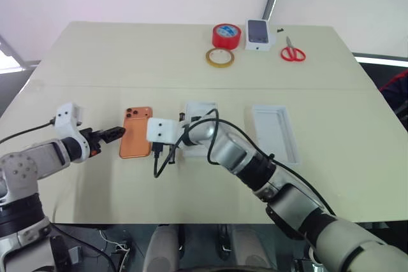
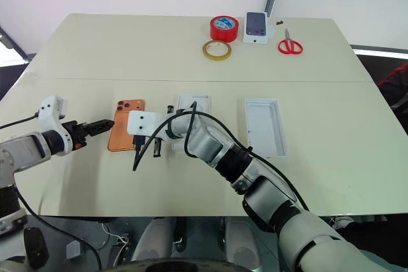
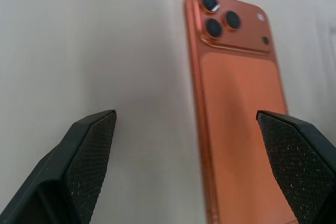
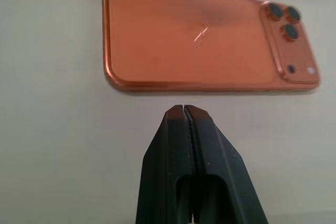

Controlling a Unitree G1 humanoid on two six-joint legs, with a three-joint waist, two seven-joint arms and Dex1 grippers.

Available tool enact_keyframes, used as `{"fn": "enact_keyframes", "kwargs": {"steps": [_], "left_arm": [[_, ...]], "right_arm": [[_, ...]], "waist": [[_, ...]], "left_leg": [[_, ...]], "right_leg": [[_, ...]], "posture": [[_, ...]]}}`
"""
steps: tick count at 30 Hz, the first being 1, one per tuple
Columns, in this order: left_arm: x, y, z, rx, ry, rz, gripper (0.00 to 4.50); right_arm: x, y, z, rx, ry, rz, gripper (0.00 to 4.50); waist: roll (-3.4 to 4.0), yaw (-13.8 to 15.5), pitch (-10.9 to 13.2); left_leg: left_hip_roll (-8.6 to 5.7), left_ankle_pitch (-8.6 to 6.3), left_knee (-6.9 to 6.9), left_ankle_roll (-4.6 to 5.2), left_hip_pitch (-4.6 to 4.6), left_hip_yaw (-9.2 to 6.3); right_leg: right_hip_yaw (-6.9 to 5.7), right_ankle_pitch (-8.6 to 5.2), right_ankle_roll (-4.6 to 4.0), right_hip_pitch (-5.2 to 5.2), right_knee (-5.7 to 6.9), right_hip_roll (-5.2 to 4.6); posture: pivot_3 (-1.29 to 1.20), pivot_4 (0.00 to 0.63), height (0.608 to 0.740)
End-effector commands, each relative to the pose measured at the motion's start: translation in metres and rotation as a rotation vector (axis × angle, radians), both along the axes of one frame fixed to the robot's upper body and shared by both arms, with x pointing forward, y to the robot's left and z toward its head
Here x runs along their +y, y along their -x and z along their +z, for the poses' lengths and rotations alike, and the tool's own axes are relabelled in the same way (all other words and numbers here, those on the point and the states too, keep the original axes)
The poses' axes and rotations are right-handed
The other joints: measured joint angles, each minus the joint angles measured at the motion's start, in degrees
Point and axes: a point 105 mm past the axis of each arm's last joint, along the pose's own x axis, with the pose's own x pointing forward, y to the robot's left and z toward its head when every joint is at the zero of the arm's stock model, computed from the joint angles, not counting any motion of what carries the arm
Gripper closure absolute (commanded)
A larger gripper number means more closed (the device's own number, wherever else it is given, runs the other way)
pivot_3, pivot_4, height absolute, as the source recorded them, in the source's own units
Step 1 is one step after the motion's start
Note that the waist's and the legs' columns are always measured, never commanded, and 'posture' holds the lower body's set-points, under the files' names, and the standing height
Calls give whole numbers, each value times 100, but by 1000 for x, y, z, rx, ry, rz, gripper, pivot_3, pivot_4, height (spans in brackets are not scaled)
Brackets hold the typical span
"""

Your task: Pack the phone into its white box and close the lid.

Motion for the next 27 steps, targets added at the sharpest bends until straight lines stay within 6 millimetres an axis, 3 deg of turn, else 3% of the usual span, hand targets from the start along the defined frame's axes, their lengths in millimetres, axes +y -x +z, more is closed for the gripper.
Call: {"fn": "enact_keyframes", "kwargs": {"steps": [1,9,15,27], "left_arm": [[-28,2,0,19,84,-118,0],[-58,7,-10,77,142,-207,0],[-73,2,-2,40,270,-231,0],[-38,-6,3,26,278,-70,0]], "right_arm": [[13,-1,8,-50,0,23,4474],[11,-8,5,-67,1,11,4474],[5,-9,4,-77,4,9,4474],[1,-8,3,-79,4,7,4474]], "waist": [[0,-13,0],[1,-17,-3],[2,10,-7],[2,-42,-7]], "left_leg": [[0,0,0,-1,0,-1],[-2,-10,-4,-20,1,-5],[-10,-11,-5,-21,0,-12],[-10,-8,-16,-25,1,-14]], "right_leg": [[3,0,0,0,0,-1],[5,0,-3,-1,1,-12],[4,-1,-4,0,1,-21],[4,0,-5,-6,1,-22]], "posture": [[0,150,740],[0,150,740],[0,150,740],[0,150,740]]}}
